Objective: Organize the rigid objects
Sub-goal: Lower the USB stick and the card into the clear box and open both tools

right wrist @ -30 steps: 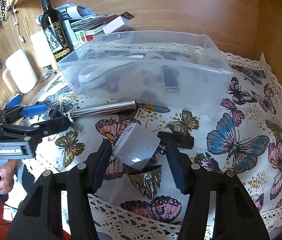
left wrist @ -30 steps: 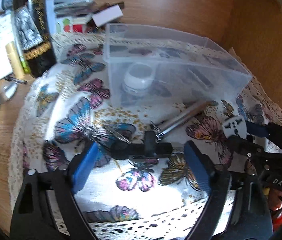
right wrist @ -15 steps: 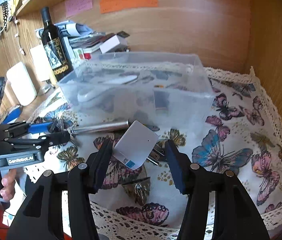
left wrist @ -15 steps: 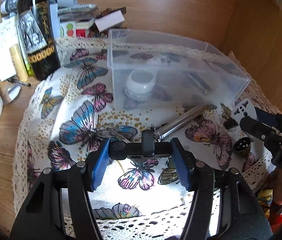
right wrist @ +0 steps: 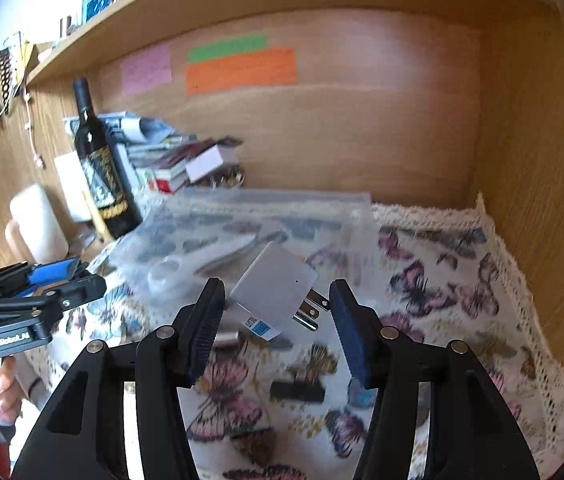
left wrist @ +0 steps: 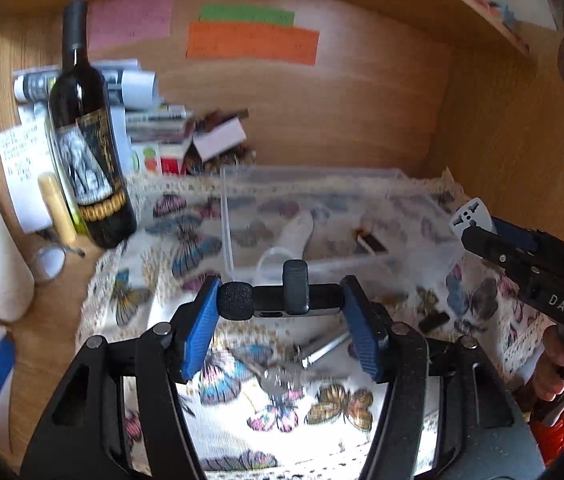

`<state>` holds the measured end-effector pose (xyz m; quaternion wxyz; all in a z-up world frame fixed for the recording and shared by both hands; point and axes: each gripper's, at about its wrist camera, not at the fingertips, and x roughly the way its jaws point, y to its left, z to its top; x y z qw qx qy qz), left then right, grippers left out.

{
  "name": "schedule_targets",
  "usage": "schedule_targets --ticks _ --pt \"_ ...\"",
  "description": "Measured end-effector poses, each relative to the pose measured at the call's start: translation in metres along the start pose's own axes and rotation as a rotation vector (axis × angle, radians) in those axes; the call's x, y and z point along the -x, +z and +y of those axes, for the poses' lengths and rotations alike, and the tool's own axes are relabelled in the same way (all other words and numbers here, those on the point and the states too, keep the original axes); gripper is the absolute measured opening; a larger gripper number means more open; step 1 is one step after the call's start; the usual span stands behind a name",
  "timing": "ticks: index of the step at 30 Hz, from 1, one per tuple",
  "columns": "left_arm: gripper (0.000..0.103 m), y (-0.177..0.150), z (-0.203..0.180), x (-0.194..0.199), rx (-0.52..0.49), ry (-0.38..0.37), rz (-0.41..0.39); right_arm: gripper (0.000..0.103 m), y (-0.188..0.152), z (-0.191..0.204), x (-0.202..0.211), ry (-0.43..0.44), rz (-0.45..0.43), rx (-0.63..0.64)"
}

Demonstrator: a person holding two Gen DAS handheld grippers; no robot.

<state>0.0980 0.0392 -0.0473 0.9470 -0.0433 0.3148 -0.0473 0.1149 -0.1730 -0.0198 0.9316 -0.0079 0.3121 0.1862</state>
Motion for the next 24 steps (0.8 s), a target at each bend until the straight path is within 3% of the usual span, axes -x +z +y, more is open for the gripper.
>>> schedule_targets --ticks 8,19,22,24 --pt "0.06 0.026 -0.004 -0.013 -0.013 0.012 -0.038 0.051 0.023 -0.006 -0.013 -0.019 -0.036 0.001" --pt "0.06 0.036 -0.021 -0.065 -0.043 -0.021 0.035 0.051 0.022 -0.01 -0.06 -0.01 0.067 -0.02" --pt "0.06 0.035 -0.025 -0.077 -0.05 -0.034 0.054 0.03 0.02 -0.011 -0.073 -0.015 0.101 -0.02" --pt "0.06 0.035 -0.027 -0.083 -0.052 -0.041 0.067 0.029 0.019 -0.013 -0.081 -0.002 0.124 -0.03"
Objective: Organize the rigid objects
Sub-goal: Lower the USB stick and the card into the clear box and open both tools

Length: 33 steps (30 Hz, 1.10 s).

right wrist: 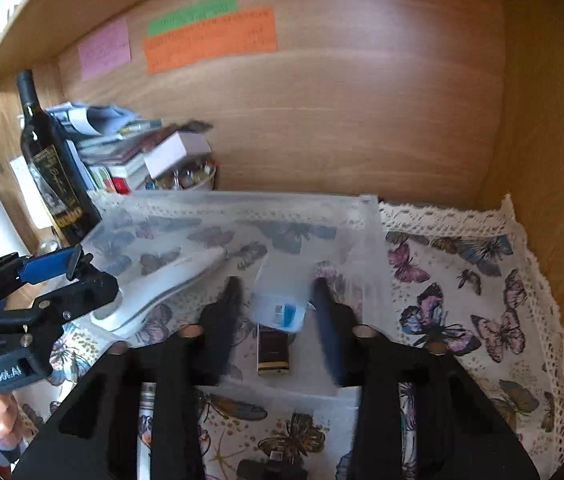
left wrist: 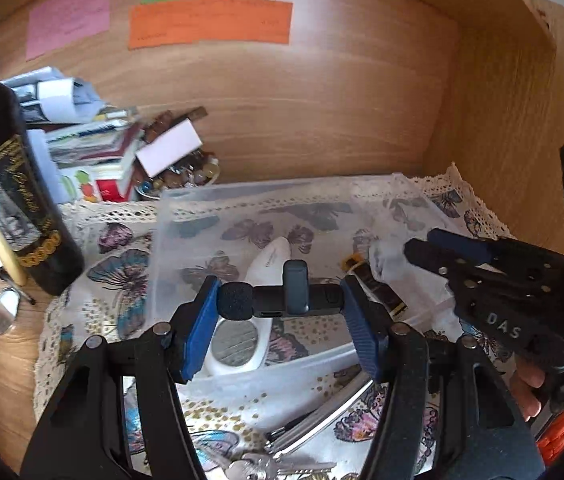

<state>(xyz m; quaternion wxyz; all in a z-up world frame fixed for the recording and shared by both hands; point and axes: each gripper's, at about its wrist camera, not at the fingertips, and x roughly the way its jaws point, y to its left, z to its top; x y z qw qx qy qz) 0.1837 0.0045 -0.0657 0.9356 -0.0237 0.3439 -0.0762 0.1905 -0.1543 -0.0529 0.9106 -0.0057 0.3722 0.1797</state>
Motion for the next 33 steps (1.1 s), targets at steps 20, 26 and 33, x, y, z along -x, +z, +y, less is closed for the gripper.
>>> schedule_targets --ticks 20,26,33 --pt "0.084 0.003 -0.012 0.013 -0.031 0.033 -0.034 0.042 0.0 -0.001 0.02 0.026 -0.036 0.006" --pt "0.095 0.0 -0.011 0.042 -0.039 0.061 -0.088 0.064 -0.003 0.002 0.048 0.014 -0.09 0.02" --pt "0.101 -0.01 0.0 0.076 -0.023 0.096 -0.121 0.074 -0.017 0.007 0.077 -0.007 -0.122 0.036"
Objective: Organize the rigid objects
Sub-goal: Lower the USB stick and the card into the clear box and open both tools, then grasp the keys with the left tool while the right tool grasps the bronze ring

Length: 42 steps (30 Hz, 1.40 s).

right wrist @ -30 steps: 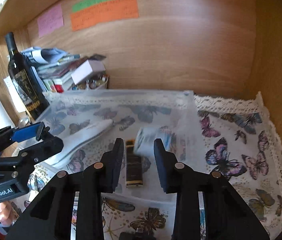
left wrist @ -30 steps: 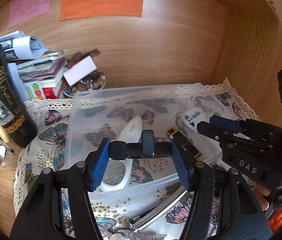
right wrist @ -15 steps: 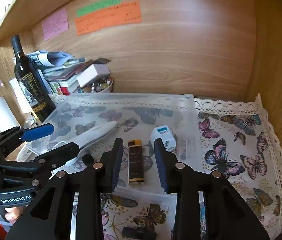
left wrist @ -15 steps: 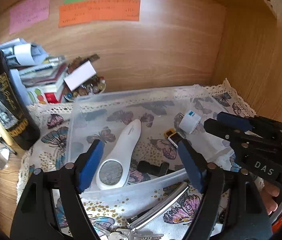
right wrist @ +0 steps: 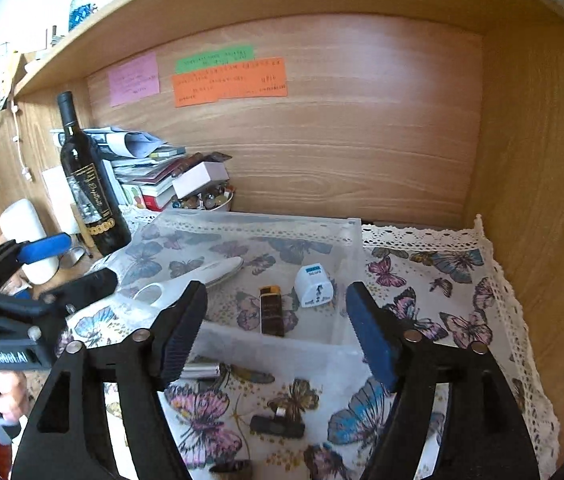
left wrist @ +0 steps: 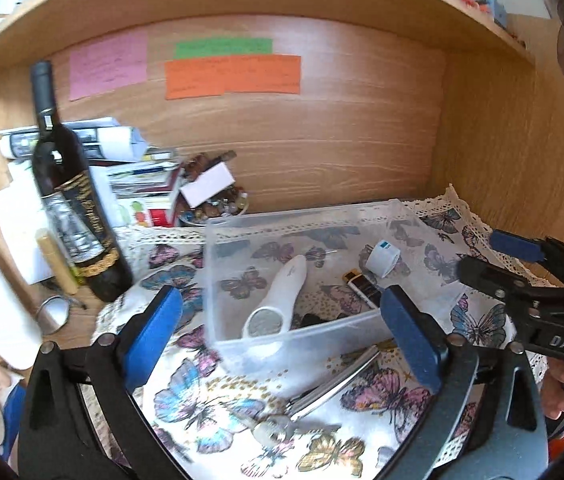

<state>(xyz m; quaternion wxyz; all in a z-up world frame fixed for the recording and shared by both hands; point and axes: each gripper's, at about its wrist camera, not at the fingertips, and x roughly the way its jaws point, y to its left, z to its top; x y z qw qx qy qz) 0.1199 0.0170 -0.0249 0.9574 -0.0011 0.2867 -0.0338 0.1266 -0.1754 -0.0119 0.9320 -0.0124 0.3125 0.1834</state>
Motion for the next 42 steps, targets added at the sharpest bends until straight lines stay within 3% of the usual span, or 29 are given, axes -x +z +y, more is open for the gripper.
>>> schedule_targets --ticks 5,10,22,30,36,38,42 --pt "0.101 -0.015 0.01 0.014 0.001 0.045 0.015 0.077 -0.014 0.004 0.014 -0.02 0.003 0.021" --pt "0.101 -0.039 0.017 0.011 0.016 0.057 0.087 0.077 -0.031 0.007 0.015 -0.02 0.046 0.029" --pt "0.101 -0.094 0.01 -0.02 0.039 -0.019 0.301 0.077 -0.075 0.011 0.002 0.021 0.196 -0.01" --pt "0.101 -0.101 -0.001 -0.039 0.04 -0.032 0.362 0.076 -0.099 0.011 -0.01 0.06 0.293 -0.004" --pt "0.101 -0.099 -0.005 -0.048 0.043 -0.005 0.352 0.048 -0.101 0.01 -0.014 0.076 0.301 -0.013" --pt "0.099 -0.099 -0.007 -0.05 0.044 -0.009 0.349 0.032 -0.1 0.009 -0.014 0.082 0.301 -0.014" --pt "0.085 -0.096 -0.01 -0.053 0.038 0.0 0.339 0.031 -0.1 0.008 -0.014 0.084 0.292 -0.011"
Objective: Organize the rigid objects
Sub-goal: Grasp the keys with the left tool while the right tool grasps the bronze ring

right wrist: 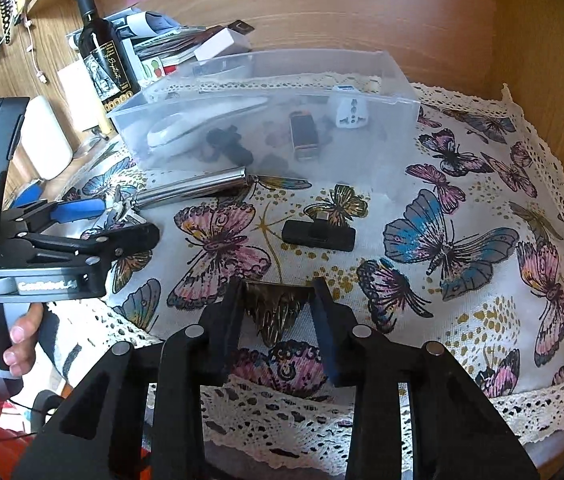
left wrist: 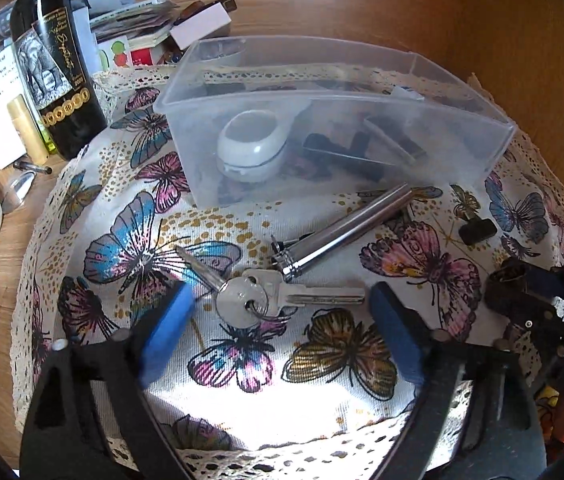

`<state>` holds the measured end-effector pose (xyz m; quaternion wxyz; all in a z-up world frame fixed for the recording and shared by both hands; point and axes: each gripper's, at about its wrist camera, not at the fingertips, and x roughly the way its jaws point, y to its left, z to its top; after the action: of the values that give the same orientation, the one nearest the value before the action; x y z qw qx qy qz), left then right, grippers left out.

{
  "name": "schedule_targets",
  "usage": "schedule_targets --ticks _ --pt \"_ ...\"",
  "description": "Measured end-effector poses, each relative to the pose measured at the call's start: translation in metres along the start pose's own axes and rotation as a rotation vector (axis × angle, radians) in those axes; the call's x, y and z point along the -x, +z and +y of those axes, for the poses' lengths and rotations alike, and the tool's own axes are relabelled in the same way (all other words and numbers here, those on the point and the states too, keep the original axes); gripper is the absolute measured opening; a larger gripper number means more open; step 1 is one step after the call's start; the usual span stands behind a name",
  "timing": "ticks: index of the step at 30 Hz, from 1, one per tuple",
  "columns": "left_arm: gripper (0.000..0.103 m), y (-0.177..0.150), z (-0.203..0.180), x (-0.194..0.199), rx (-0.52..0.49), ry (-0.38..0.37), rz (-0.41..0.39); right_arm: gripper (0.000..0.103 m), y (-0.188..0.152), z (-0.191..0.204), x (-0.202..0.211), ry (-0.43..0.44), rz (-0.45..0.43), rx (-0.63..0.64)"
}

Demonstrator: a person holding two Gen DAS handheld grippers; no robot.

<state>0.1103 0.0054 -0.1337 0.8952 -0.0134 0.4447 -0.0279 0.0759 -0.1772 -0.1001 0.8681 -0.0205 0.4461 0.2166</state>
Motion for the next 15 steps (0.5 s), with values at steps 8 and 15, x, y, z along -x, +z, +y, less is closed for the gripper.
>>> schedule_targets --ticks 8,15 --pt "0.067 -0.001 -0.005 0.002 -0.023 -0.01 -0.028 0.03 0.001 0.001 0.0 -0.003 -0.016 0.009" --pt "0.02 0.0 -0.012 0.02 -0.054 -0.015 -0.081 0.03 0.008 -0.001 0.005 -0.008 -0.049 0.004"
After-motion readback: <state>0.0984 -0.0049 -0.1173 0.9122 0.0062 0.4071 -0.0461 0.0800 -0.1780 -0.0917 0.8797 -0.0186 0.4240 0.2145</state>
